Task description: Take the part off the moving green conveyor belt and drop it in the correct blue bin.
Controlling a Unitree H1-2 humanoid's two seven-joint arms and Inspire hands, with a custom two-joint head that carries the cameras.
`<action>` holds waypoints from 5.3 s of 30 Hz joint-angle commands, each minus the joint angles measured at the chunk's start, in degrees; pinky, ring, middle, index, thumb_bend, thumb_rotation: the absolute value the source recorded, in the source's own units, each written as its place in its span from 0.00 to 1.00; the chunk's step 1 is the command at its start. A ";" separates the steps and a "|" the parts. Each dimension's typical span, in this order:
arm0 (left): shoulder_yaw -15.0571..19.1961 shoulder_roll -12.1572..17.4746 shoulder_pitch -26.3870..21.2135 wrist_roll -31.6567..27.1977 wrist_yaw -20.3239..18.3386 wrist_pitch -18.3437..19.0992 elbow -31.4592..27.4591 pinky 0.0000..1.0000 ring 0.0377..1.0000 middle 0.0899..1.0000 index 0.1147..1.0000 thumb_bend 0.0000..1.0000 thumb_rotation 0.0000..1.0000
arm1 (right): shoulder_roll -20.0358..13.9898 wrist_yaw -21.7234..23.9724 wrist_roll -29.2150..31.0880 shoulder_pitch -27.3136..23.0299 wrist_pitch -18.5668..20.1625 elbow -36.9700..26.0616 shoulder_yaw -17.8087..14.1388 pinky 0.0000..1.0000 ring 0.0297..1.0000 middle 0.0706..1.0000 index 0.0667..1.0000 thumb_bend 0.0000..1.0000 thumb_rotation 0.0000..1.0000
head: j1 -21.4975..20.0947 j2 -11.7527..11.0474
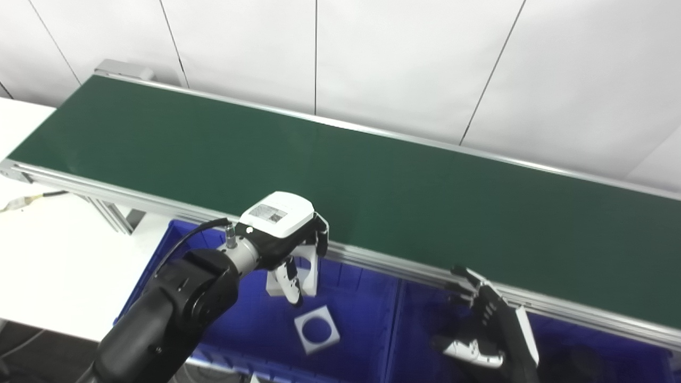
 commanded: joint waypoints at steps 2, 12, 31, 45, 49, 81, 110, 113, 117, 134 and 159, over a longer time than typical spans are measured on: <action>0.75 -0.40 -0.72 1.15 -0.82 0.06 -1.46 0.30 0.35 0.40 0.48 0.50 0.00 | -0.34 0.82 1.60 -0.16 -1.89 -2.83 -0.47 0.66 0.74 0.84 0.75 0.98 0.23 | 0.55 1.35; 1.80 -1.48 -0.49 1.20 -3.18 -0.04 -1.71 0.27 0.34 0.39 0.48 0.50 0.00 | -1.00 1.61 3.11 0.33 -0.49 -5.88 -0.73 0.67 0.74 0.85 0.75 0.99 0.24 | 2.05 4.46; 2.15 -3.58 2.75 -0.88 7.61 -2.62 10.47 0.30 0.34 0.42 0.50 0.49 0.00 | -0.90 1.45 2.90 0.42 -0.33 -6.39 -0.59 0.66 0.74 0.85 0.76 0.99 0.25 | 2.10 4.20; -0.01 -3.69 1.68 -3.51 21.80 -8.59 23.47 0.33 0.37 0.44 0.47 0.50 0.00 | -0.75 1.67 3.15 -0.33 -1.04 -5.13 -0.48 0.67 0.74 0.84 0.75 0.99 0.25 | 2.09 3.34; -0.96 -3.04 1.10 -3.31 22.60 -9.03 24.74 0.33 0.36 0.44 0.48 0.50 0.00 | -0.57 1.63 3.06 -0.35 -0.97 -5.14 -0.40 0.67 0.74 0.84 0.76 0.99 0.25 | 1.90 3.25; -3.78 -1.41 1.01 -1.13 11.82 -4.10 17.95 0.41 0.51 0.58 0.58 1.00 0.11 | -0.27 1.44 2.57 -0.29 -1.56 -4.45 -0.61 0.66 0.73 0.84 0.75 0.99 0.25 | 1.36 2.65; 8.27 -11.80 13.05 -38.50 10.66 2.37 -5.48 0.54 0.59 0.61 0.61 1.00 0.18 | 0.78 0.75 -0.48 -0.10 -1.93 -2.44 0.01 0.65 0.74 0.85 0.76 0.98 0.27 | -5.03 -0.84; 8.12 -12.08 14.09 -40.71 13.40 -2.33 -1.79 0.57 0.62 0.64 0.63 1.00 0.21 | 1.37 0.23 -1.49 0.00 -1.92 -2.07 0.36 0.66 0.74 0.85 0.76 0.99 0.28 | -7.27 -1.35; 8.42 -12.26 15.73 -43.05 18.26 -11.61 5.70 0.61 0.66 0.67 0.65 1.00 0.19 | 3.21 -0.72 -3.15 0.22 -1.88 -1.67 1.70 0.68 0.76 0.86 0.77 1.00 0.30 | -19.05 -3.01; 11.03 -8.90 11.58 -45.85 24.73 -32.99 26.85 0.66 0.70 0.70 0.64 1.00 0.20 | 8.56 -9.26 -12.59 -2.42 -1.92 2.38 6.95 0.62 0.71 0.84 0.77 0.99 0.29 | -35.87 -5.08; 8.12 -14.11 10.03 -44.02 29.29 -38.20 33.53 0.69 0.75 0.76 0.72 1.00 0.13 | 4.42 -11.79 -8.88 1.36 -1.93 -0.93 5.56 0.65 0.74 0.83 0.76 0.98 0.29 | -29.99 -4.90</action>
